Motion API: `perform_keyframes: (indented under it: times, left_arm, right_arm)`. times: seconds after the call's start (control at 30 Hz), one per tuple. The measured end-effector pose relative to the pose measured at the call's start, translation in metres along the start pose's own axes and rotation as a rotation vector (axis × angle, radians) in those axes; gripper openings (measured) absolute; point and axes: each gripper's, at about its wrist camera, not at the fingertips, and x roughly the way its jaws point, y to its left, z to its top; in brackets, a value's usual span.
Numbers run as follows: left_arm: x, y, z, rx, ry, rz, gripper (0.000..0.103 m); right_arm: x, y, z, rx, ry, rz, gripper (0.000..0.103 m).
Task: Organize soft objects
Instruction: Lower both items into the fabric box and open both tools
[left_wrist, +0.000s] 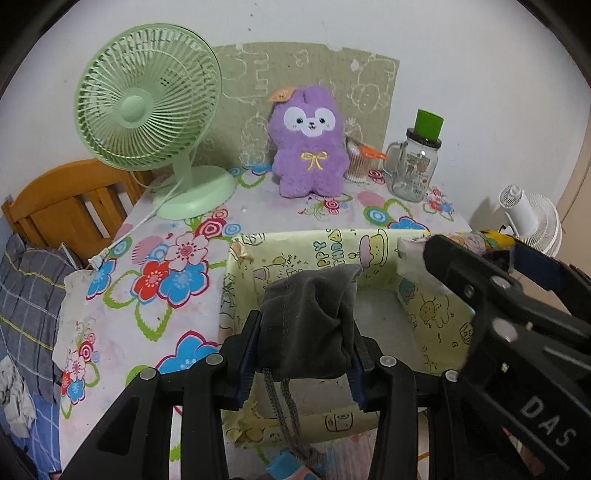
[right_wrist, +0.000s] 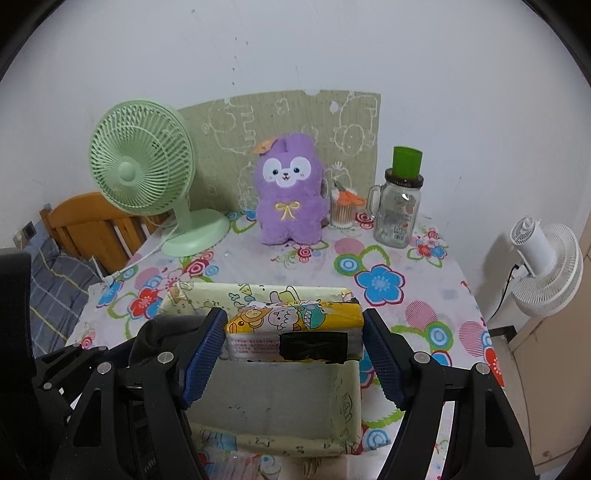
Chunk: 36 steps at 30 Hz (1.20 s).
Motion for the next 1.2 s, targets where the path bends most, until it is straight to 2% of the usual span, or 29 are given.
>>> perform_keyframes:
  times: [0.2,0.27,0.33,0.37,0.43,0.47,0.53,0.6,0.67,1.2]
  left_arm:
    - [0.013,0.002,0.002,-0.010,0.019,0.007,0.045]
    - [0.017,0.003,0.002,-0.012,0.026,0.021,0.051]
    - [0.018,0.003,0.002,-0.010,0.025,0.027,0.068]
    - [0.016,0.003,0.002,-0.007,0.011,0.035,0.070]
    - [0.012,0.003,0.002,-0.007,-0.012,0.030,0.085]
    - [0.009,0.002,0.002,-0.002,-0.022,0.040,0.087]
    - [0.005,-0.001,0.001,0.013,-0.039,0.053,0.089]
    - [0.002,-0.003,0.001,0.022,-0.038,0.049,0.089]
    - [-0.002,-0.006,0.001,0.030,-0.045,0.051,0.091]
    - [-0.054,-0.021,-0.016,0.037,-0.088,0.033,0.097]
  right_arm:
    - [0.025,-0.002,0.001,0.024,0.039,0.001,0.078]
    - [0.037,0.001,0.001,0.011,0.074,-0.007,0.079]
    - [0.044,0.003,0.000,0.002,0.097,-0.022,0.080]
    - [0.046,0.003,-0.001,0.007,0.105,-0.030,0.080]
    - [0.046,0.000,-0.005,0.021,0.098,-0.002,0.080]
    - [0.046,0.000,-0.005,0.023,0.098,0.009,0.081]
    - [0.043,-0.003,-0.006,0.033,0.101,0.012,0.083]
    - [0.038,-0.004,-0.007,0.029,0.097,-0.006,0.094]
    - [0.030,-0.005,-0.007,0.023,0.080,-0.009,0.096]
    - [-0.039,-0.005,-0.014,-0.003,0.013,-0.030,0.098]
